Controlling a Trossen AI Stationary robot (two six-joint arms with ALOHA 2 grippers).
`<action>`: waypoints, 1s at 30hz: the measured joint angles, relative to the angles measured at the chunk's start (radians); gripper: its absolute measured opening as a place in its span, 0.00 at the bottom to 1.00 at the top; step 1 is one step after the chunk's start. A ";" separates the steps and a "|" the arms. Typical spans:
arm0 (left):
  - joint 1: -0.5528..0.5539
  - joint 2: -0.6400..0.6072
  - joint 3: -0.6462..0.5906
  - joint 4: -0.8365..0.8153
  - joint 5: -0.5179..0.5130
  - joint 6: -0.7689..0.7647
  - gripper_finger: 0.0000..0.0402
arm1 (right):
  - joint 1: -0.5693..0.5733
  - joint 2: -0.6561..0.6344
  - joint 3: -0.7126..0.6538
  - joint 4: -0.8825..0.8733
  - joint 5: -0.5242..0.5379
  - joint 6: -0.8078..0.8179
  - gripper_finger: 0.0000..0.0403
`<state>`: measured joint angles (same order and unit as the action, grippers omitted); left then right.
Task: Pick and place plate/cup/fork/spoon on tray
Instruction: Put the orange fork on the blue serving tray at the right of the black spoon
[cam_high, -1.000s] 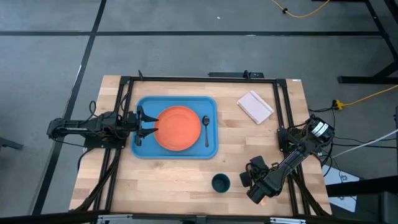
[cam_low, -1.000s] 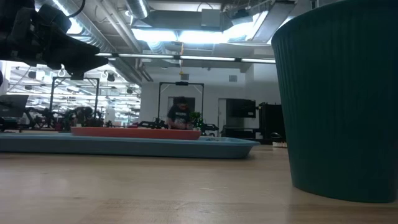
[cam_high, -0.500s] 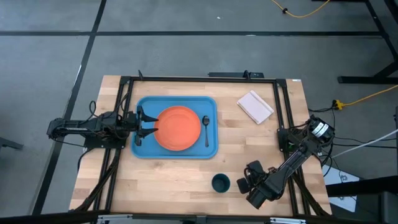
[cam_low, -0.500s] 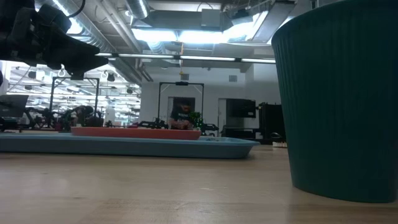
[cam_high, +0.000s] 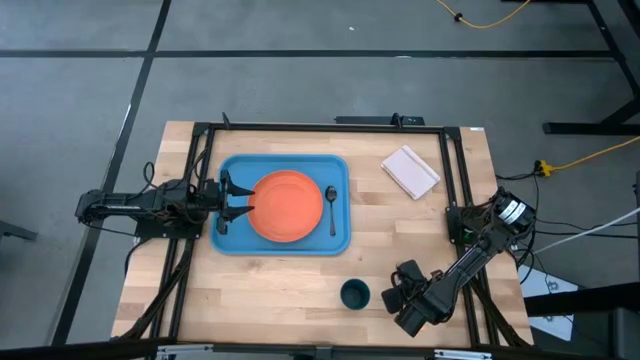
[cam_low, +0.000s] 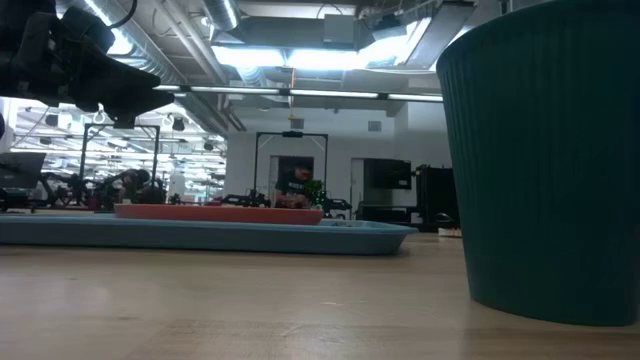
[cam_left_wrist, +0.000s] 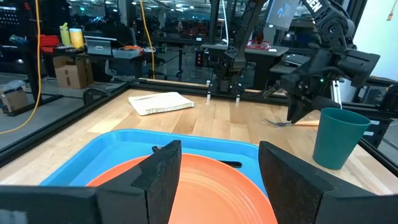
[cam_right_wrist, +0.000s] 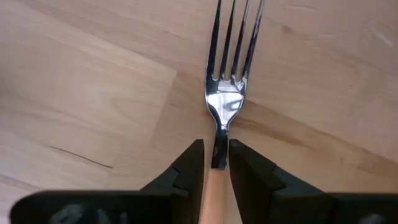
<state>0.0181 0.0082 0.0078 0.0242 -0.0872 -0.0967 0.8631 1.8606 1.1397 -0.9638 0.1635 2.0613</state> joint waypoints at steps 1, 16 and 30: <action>0.000 0.000 0.000 0.000 0.000 0.000 0.52 | 0.000 0.000 0.000 0.000 0.000 0.000 0.20; 0.000 0.000 0.000 0.000 0.000 0.000 0.52 | 0.000 0.006 -0.001 -0.001 -0.027 -0.004 0.20; 0.000 0.000 0.000 0.000 0.000 0.000 0.52 | 0.006 0.006 0.003 -0.018 0.019 0.029 0.25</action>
<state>0.0181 0.0082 0.0078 0.0242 -0.0874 -0.0969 0.8686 1.8668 1.1430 -0.9822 0.1825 2.0900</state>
